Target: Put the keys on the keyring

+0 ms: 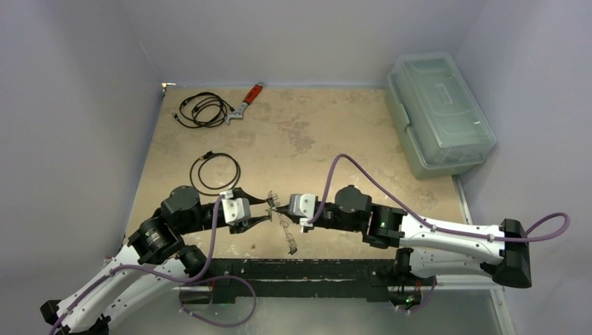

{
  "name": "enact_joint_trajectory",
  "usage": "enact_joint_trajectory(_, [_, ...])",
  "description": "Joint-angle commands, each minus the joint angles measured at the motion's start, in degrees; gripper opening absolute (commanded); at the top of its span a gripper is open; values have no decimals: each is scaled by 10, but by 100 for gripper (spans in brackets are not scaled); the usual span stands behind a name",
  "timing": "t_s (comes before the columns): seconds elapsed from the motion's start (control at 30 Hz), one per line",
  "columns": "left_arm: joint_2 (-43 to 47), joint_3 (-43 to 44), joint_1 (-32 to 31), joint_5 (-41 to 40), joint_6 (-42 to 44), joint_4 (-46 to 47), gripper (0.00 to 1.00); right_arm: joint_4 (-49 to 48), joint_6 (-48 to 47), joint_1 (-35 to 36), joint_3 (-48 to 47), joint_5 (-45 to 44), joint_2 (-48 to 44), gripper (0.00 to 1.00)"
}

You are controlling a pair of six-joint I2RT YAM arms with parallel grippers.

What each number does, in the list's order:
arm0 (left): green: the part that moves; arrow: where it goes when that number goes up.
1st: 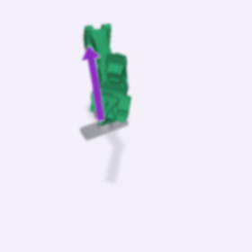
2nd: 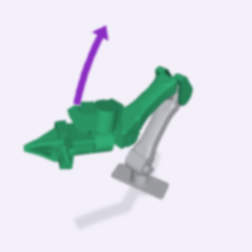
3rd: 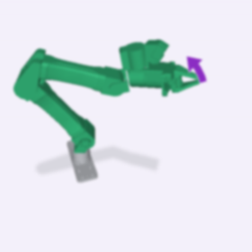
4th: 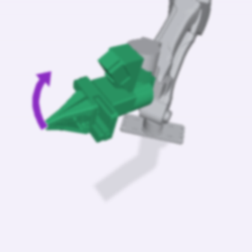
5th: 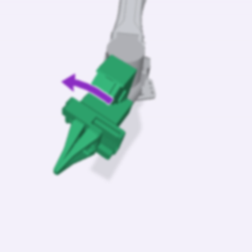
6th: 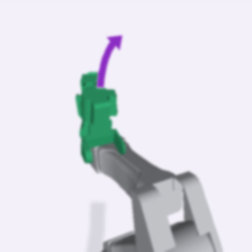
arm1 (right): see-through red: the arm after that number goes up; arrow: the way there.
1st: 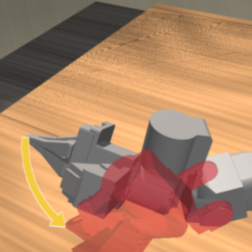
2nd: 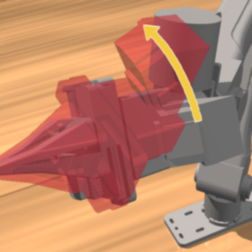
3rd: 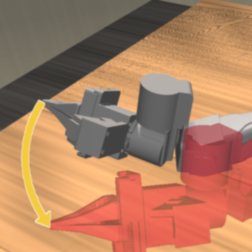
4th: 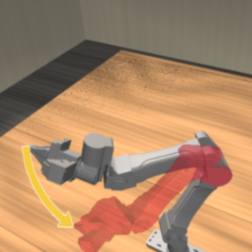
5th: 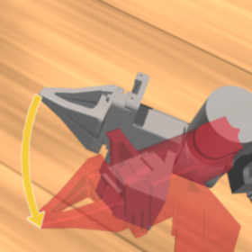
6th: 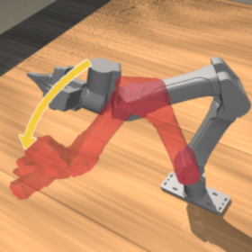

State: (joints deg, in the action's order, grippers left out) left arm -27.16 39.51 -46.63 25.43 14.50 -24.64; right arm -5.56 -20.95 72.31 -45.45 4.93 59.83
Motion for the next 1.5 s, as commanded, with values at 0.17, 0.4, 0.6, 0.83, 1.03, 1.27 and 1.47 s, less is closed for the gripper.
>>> enact_joint_trajectory(0.17, [-10, -29, 0, 86, -23, 114, 37, -177, 54, -3, 59, -38, -73, 0])
enact_joint_trajectory(0.4, [-41, -20, 0, 104, -4, 137, 33, -176, 62, -3, 74, -40, -93, 0])
enact_joint_trajectory(0.6, [-52, -12, 0, 100, 17, 138, 26, -162, 63, -4, 75, -37, -98, 0])
enact_joint_trajectory(0.83, [-65, 2, 0, 94, 40, 113, 11, -144, 64, -3, 71, -32, -104, 0])
enact_joint_trajectory(1.03, [-72, 14, 0, 88, 41, 112, 0, -150, 74, -3, 72, -41, -111, 0])
enact_joint_trajectory(1.27, [-71, -3, 0, 99, 12, 148, 0, -250, 103, -3, 103, -48, -121, 0])
enact_joint_trajectory(1.47, [-74, -23, 0, 106, -59, 208, 0, -373, 113, -3, 153, -57, -114, 0])
